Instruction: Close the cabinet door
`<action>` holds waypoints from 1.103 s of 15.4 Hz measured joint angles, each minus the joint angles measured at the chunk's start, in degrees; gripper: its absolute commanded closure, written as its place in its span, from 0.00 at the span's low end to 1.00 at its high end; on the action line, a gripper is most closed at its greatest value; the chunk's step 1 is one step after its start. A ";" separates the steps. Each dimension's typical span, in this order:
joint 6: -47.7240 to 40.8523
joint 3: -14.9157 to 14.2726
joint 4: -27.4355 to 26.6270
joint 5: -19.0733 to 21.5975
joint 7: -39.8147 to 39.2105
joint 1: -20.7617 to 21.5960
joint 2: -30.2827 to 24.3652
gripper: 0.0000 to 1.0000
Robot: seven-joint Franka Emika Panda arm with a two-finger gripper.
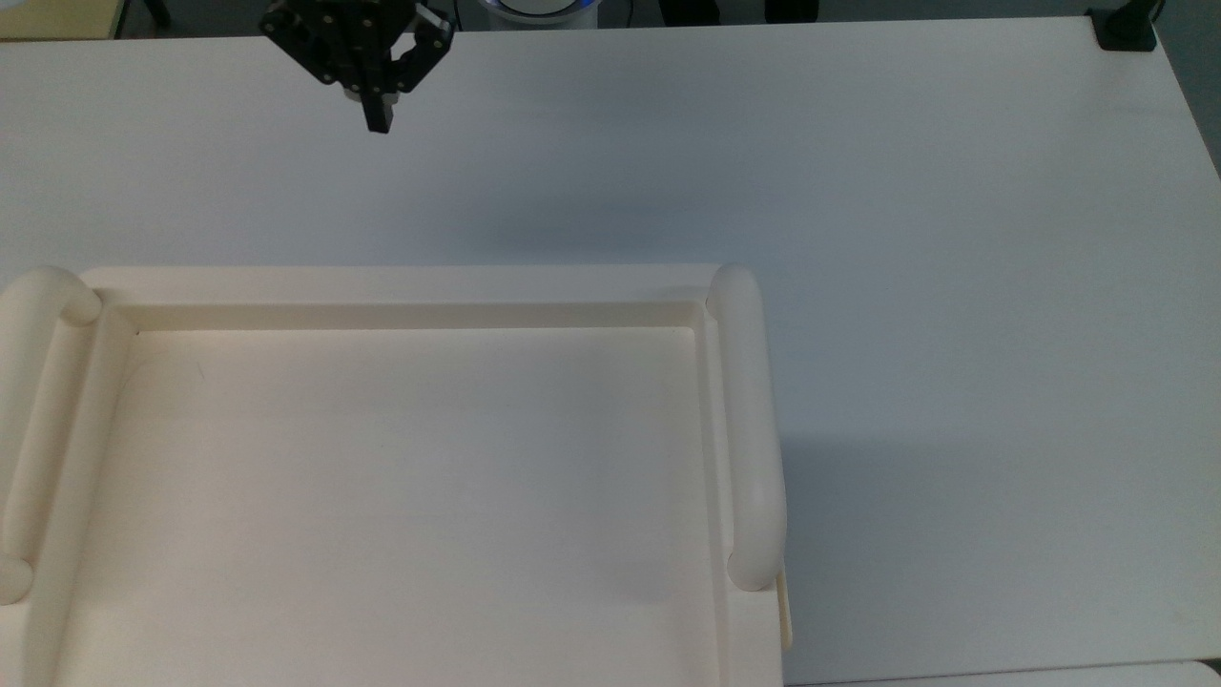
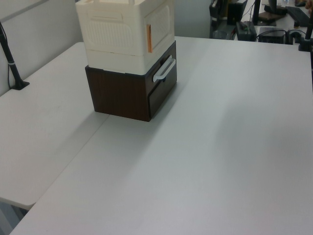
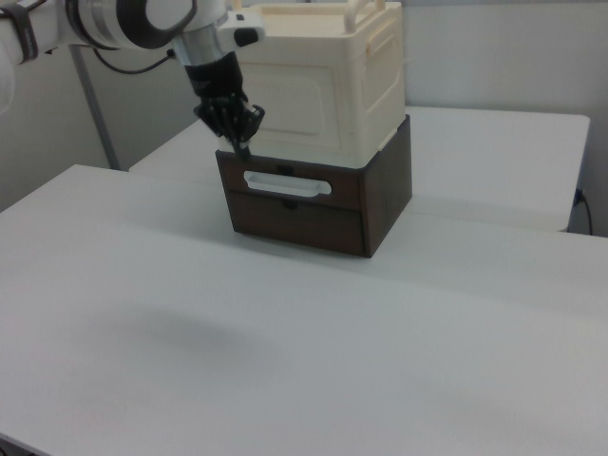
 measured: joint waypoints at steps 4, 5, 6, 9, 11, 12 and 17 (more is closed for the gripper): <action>-7.95 0.03 0.00 -1.94 -3.16 1.71 -0.46 1.00; -9.71 0.02 0.01 -2.02 -4.29 1.74 -0.76 0.94; -11.02 0.02 0.00 -2.03 -5.13 1.74 -1.16 0.92; -12.29 0.03 -0.54 -2.02 -5.72 1.79 -2.44 0.46; -12.29 0.03 -1.34 -2.02 -5.73 1.77 -3.02 0.00; -12.29 0.03 -1.53 -2.02 -5.73 1.74 -3.11 0.00; -12.22 0.03 -1.66 -2.03 -5.73 1.55 -3.12 0.00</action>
